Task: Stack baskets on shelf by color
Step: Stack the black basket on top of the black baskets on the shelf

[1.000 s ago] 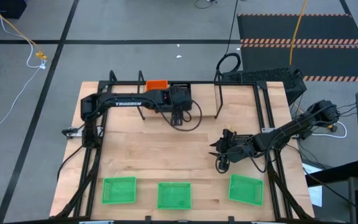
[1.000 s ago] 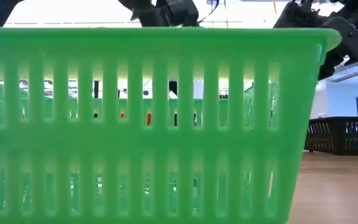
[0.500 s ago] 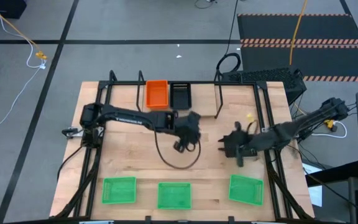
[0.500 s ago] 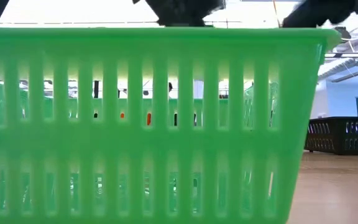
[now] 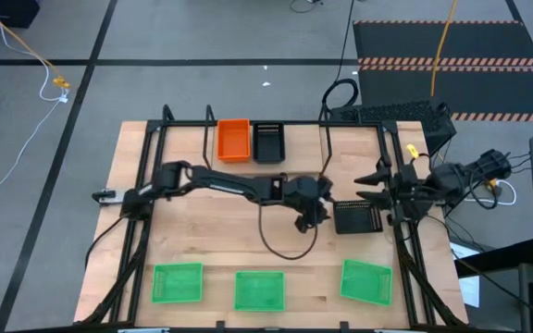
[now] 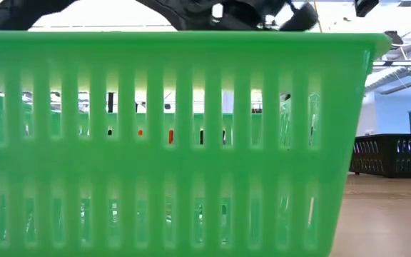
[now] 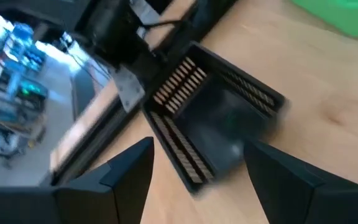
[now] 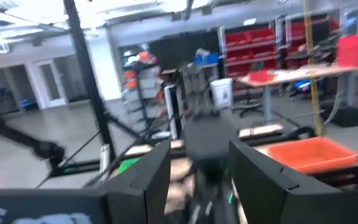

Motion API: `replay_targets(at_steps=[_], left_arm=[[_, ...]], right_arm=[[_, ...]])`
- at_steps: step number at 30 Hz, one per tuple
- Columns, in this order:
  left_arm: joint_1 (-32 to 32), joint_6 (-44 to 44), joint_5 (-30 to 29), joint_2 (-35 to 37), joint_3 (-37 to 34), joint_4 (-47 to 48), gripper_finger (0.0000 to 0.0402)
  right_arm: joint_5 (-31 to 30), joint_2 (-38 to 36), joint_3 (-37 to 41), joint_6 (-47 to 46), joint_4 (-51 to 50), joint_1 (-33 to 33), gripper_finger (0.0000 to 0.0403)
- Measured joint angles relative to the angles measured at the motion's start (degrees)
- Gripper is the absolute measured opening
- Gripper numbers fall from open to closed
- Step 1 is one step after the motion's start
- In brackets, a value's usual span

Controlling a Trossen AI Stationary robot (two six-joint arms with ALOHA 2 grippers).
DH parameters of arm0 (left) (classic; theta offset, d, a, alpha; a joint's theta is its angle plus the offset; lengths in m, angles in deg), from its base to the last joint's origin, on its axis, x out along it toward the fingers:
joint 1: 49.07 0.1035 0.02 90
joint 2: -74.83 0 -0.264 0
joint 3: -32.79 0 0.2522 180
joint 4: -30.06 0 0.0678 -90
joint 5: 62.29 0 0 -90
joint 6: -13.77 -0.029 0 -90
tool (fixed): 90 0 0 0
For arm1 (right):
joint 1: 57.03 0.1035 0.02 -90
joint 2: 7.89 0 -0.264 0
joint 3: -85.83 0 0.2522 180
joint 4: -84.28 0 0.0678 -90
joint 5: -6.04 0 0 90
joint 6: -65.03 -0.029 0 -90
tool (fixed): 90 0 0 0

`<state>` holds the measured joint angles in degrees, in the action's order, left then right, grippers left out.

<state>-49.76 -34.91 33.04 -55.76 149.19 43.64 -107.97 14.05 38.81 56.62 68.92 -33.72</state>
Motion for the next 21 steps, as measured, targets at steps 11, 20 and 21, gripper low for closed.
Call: replay_targets(at_steps=[11,20,21], left_arm=[[-0.3,-13.2,3.2,-10.3,16.9,16.0,0.0250],[1.6,-14.7,3.1,-14.0,16.6,13.7,0.0250],[1.7,-14.8,3.0,-14.3,16.6,13.9,0.0250]], right_arm=[[-0.4,4.9,0.0,-1.5,2.8,0.0,0.0155],[-3.3,8.9,0.0,-4.5,4.0,0.0,0.0155],[-3.3,9.4,0.0,-4.6,4.2,0.0,0.0155]])
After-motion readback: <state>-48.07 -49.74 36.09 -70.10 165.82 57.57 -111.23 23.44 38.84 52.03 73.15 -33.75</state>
